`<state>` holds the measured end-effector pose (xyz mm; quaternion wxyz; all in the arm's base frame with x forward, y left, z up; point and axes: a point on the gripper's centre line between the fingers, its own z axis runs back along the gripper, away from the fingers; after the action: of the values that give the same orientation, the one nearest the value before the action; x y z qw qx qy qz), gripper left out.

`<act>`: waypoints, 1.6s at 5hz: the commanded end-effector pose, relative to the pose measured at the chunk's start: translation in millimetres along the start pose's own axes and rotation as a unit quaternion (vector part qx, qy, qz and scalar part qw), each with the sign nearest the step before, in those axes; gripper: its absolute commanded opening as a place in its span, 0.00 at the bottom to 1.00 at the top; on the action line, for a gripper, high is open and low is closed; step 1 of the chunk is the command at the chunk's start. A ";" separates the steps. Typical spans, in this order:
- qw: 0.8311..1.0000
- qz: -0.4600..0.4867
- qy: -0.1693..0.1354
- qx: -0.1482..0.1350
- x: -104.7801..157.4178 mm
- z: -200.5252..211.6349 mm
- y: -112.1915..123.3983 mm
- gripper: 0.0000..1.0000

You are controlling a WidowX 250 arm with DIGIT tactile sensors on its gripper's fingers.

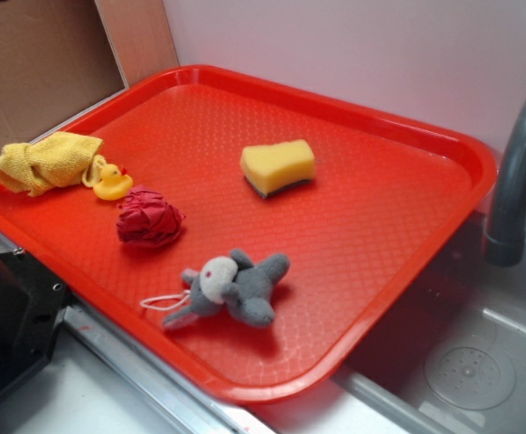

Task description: Grab the yellow cloth.

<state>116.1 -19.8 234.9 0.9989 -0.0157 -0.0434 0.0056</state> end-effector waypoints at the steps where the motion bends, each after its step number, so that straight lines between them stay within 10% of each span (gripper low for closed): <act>1: 1.000 0.000 0.000 0.000 0.0 0.0 0.0 1.00; 3: 0.991 -0.123 -0.010 0.046 4.4 -55.2 38.2 1.00; 7: 0.948 -0.315 -0.002 0.050 22.5 -163.1 120.5 1.00; 8: 0.933 -0.343 0.026 0.103 22.9 -188.3 132.2 1.00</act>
<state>142.2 107.0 38.2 0.9431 0.0887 -0.0076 -0.3204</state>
